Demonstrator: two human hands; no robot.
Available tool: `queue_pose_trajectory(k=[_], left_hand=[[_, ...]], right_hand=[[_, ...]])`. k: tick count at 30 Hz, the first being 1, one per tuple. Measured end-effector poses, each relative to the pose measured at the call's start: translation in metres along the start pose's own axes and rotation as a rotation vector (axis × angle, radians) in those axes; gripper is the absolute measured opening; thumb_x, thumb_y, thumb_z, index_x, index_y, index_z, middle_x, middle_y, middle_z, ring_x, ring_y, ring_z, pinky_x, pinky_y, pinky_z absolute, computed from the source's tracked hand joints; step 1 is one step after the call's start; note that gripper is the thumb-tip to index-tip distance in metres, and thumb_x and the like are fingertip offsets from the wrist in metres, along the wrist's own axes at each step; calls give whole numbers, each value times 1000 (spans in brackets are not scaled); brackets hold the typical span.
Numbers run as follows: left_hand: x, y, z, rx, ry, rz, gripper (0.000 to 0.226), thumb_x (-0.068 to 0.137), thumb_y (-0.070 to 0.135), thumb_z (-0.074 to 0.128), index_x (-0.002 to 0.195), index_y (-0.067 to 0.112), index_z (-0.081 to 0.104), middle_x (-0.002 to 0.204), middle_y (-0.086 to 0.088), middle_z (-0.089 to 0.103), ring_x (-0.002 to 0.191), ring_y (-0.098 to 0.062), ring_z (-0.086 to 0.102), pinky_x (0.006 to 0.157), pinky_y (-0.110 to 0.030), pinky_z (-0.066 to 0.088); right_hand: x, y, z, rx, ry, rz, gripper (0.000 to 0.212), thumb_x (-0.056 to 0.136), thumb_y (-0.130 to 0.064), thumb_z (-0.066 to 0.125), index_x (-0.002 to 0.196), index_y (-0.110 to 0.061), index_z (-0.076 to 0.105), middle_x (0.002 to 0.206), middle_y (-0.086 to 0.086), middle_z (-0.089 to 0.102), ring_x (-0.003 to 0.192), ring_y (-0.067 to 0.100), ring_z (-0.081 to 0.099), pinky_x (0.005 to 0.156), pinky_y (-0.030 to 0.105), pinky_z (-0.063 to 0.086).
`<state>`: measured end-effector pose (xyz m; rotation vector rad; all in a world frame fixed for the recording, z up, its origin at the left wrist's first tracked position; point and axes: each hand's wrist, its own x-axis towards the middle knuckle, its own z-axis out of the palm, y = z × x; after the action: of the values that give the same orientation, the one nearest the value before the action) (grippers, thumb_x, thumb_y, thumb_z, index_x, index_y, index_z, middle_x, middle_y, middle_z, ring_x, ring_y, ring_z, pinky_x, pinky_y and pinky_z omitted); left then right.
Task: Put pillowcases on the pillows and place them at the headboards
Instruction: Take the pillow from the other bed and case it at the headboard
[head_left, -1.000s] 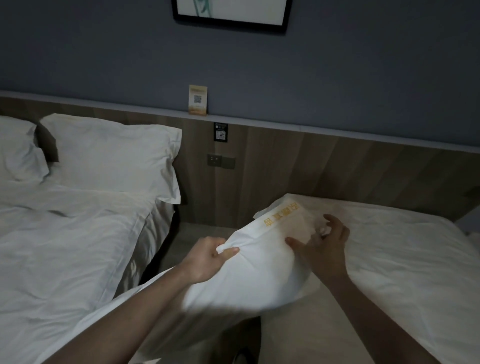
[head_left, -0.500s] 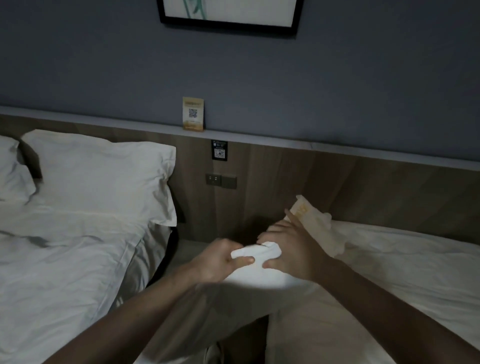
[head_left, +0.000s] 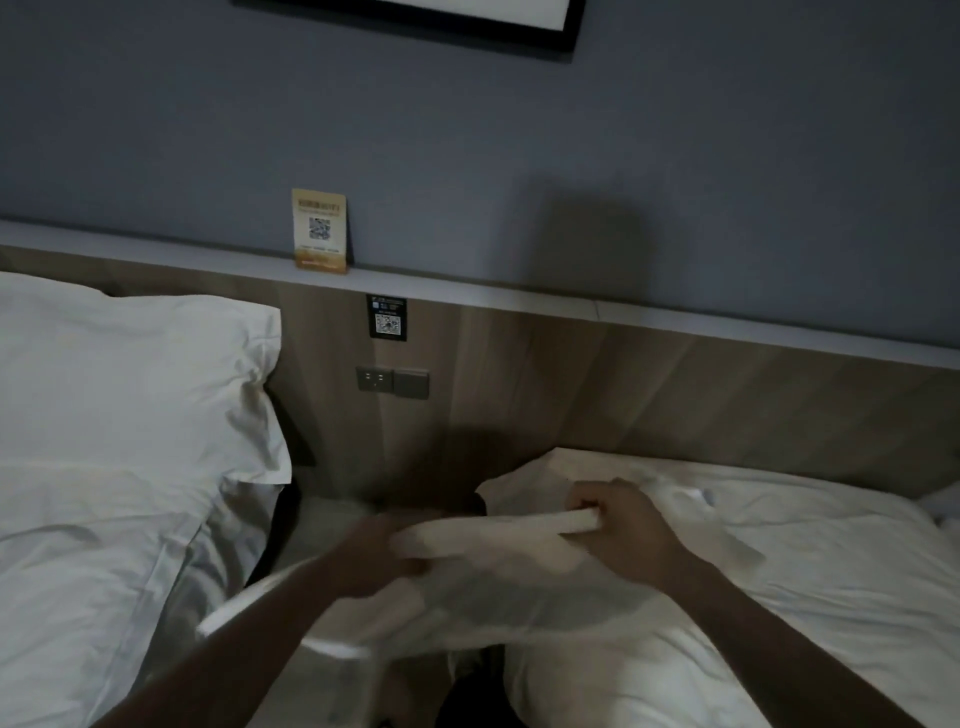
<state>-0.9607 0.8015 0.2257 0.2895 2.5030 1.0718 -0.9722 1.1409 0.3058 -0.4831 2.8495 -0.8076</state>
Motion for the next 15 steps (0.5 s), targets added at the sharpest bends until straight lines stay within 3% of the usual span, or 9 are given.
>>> queue_pose_trajectory(k=[2,4,6,9,15], left_hand=[[24,-21,-1,10,57,-113,31,86,32,82,67,51,67,65,35,62,67,12,58,68,-22,44],[52,-24,2,12,138,-204,36,88,36,79,60,30,58,57,19,60,56,2,55,61,-28,39],[84,-16,11,25,186,-211,33,92,39,75,65,30,58,61,13,61,65,-2,57,66,-28,44],[131,3,31,65,181,-158,30,98,46,64,70,38,59,74,13,64,75,-7,62,77,-36,53],[209,9,71,117,118,-79,19,102,46,59,84,43,66,79,14,69,72,0,62,65,-23,47]], right_hand=[[11,34,-7,-2,23,78,21,72,-34,79,71,-39,58,72,-15,68,68,7,63,64,26,48],[22,72,-14,-25,36,129,25,71,-33,84,74,-37,59,76,-15,68,68,8,63,59,21,43],[35,110,-21,-74,57,180,28,70,-38,85,72,-37,57,78,-20,67,66,6,61,58,21,39],[51,165,-27,-120,85,273,28,72,-40,86,70,-33,59,66,-15,64,68,6,59,62,24,39],[75,264,2,-178,19,421,34,72,-53,79,75,-25,59,71,-8,66,69,13,62,62,33,48]])
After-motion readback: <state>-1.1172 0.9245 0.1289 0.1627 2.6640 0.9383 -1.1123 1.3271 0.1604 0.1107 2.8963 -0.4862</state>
